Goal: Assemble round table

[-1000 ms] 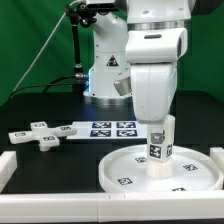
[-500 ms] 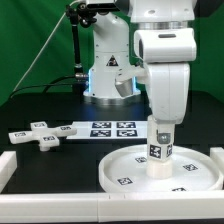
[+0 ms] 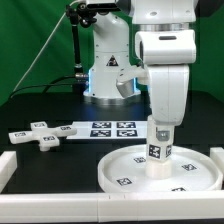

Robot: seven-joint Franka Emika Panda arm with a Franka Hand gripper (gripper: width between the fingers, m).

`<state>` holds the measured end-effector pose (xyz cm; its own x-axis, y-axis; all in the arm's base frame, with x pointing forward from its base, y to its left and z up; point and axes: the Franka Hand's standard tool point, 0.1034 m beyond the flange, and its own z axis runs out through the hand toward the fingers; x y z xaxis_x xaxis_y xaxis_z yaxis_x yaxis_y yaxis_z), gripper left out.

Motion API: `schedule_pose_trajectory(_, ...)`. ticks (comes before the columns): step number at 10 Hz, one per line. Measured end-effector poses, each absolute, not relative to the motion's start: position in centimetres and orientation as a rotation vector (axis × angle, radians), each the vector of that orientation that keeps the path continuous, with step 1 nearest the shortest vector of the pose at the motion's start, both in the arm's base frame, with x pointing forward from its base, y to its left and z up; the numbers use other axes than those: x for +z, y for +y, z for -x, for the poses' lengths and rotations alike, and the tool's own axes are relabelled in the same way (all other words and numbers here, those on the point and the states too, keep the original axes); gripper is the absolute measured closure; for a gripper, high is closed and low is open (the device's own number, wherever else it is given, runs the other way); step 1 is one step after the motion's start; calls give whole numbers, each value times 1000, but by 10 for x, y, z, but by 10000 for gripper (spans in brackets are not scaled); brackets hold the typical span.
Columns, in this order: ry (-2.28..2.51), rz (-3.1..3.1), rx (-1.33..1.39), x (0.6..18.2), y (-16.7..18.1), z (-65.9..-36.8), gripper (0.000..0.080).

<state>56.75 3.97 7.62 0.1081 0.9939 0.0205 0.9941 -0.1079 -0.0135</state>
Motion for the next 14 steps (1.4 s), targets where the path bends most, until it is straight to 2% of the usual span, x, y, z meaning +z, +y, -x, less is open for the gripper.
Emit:
schedule_pose_trajectory(4, -1963, 2421, -8, 76, 40, -567, 392)
schedule_pose_trajectory(8, -1365, 2789, -2, 75, 34, -566, 390)
schedule_pose_trajectory(14, -639, 3013, 1, 74, 34, -564, 390)
